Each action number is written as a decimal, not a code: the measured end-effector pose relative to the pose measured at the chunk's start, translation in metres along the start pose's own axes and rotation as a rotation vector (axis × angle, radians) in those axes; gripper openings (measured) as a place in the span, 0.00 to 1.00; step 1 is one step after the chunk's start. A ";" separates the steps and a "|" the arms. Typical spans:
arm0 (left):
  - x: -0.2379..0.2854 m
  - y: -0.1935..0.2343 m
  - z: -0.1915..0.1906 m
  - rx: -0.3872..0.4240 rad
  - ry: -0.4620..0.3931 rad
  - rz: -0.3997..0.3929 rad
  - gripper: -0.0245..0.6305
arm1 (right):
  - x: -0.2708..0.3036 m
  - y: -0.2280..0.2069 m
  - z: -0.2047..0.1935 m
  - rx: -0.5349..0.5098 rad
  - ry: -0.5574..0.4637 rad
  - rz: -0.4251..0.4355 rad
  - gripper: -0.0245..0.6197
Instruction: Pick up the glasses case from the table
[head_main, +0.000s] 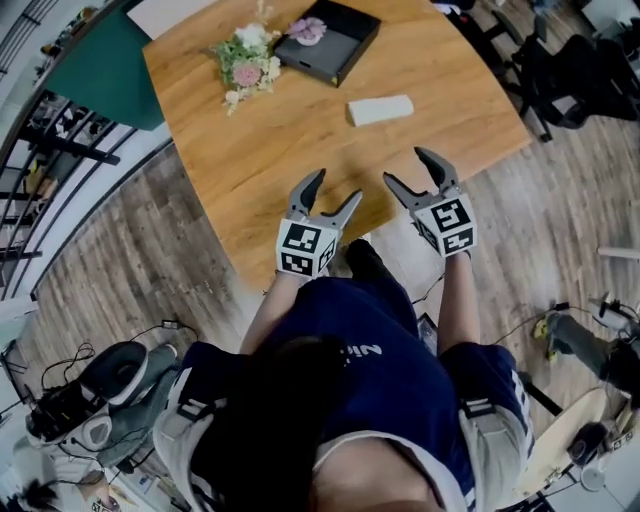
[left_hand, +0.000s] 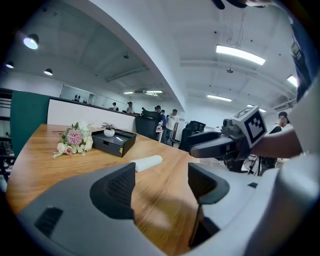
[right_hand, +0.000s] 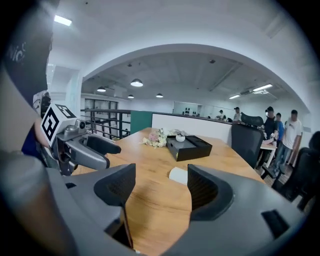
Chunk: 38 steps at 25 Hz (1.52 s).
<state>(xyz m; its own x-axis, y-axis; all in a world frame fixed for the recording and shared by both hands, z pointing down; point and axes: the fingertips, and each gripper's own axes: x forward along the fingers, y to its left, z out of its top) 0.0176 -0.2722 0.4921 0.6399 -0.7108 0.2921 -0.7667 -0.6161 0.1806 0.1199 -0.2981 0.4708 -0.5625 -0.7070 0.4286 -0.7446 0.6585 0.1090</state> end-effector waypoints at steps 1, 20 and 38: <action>0.004 0.004 0.003 -0.005 -0.005 0.016 0.54 | 0.009 -0.009 0.003 -0.032 0.013 0.025 0.55; 0.009 0.083 0.017 -0.119 -0.019 0.398 0.54 | 0.165 -0.084 -0.025 -0.523 0.365 0.530 0.57; 0.003 0.114 0.011 -0.201 0.012 0.526 0.53 | 0.221 -0.101 -0.120 -0.635 0.765 0.777 0.63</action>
<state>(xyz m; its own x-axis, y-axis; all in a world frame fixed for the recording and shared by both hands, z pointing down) -0.0670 -0.3481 0.5031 0.1689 -0.9000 0.4020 -0.9779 -0.1020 0.1825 0.1142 -0.4901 0.6622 -0.2643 0.1113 0.9580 0.1111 0.9902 -0.0844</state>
